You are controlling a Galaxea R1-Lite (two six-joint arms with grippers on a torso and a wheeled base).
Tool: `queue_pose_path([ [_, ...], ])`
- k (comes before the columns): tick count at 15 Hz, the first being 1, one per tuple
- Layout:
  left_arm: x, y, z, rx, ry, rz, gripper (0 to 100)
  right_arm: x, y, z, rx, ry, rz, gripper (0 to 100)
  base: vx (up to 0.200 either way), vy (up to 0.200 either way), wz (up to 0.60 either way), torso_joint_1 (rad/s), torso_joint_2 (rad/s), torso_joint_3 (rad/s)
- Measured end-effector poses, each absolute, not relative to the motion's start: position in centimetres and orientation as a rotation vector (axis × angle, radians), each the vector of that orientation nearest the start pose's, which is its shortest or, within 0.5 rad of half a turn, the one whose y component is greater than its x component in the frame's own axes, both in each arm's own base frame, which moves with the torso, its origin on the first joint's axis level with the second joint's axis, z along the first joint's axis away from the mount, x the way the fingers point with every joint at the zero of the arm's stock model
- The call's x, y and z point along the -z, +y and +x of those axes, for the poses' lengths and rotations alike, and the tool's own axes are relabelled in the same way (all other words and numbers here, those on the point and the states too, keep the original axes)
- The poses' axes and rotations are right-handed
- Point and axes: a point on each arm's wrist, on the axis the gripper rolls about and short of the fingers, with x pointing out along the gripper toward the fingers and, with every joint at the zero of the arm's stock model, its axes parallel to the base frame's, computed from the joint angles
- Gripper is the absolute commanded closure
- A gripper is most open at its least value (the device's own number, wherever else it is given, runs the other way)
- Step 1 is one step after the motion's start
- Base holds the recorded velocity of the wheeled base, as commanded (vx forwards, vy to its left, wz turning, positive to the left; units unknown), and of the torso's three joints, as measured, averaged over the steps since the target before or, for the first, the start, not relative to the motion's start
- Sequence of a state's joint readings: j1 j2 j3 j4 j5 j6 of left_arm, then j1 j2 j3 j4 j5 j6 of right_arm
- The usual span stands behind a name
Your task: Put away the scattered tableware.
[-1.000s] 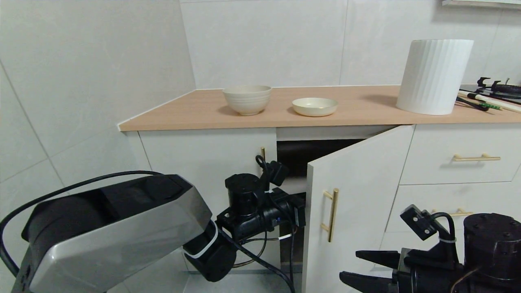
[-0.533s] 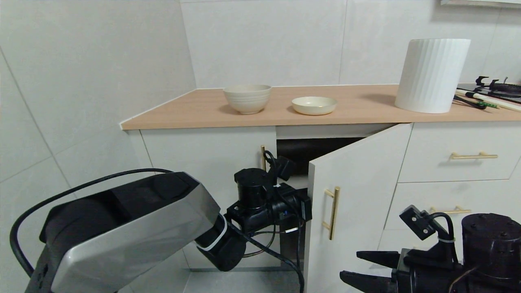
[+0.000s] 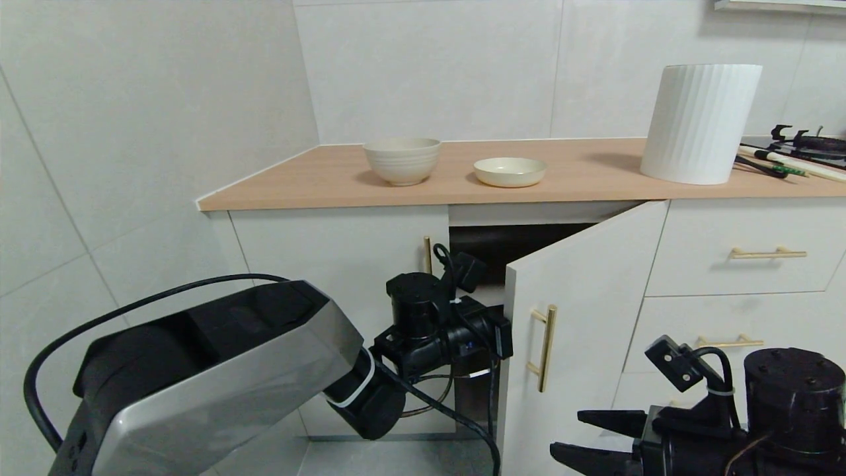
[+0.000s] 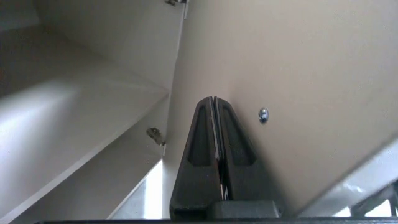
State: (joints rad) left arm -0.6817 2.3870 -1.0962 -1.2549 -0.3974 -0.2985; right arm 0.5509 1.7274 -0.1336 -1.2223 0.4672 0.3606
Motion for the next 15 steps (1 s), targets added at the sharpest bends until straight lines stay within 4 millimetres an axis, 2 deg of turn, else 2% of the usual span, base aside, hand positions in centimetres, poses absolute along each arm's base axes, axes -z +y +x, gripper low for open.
queue_pose_path([
  [3,-5.61,-28.19,33.19,1.065,0.208,-0.262,100,-8.39,11.92,17.49,-0.924,0.563,0.309,0,0.000,0.000,0.00,0.000,0.00,0.000],
  [6,-5.67,-28.21,33.26,1.062,0.217,-0.263,100,-8.38,11.91,17.49,-0.923,0.563,0.309,0,-0.200,0.000,0.00,0.007,0.01,-0.001],
  [15,-5.39,-28.77,33.87,1.055,0.245,-0.258,100,-8.41,11.94,17.36,-0.935,0.552,0.286,0,0.000,0.000,0.00,0.000,0.00,0.000],
])
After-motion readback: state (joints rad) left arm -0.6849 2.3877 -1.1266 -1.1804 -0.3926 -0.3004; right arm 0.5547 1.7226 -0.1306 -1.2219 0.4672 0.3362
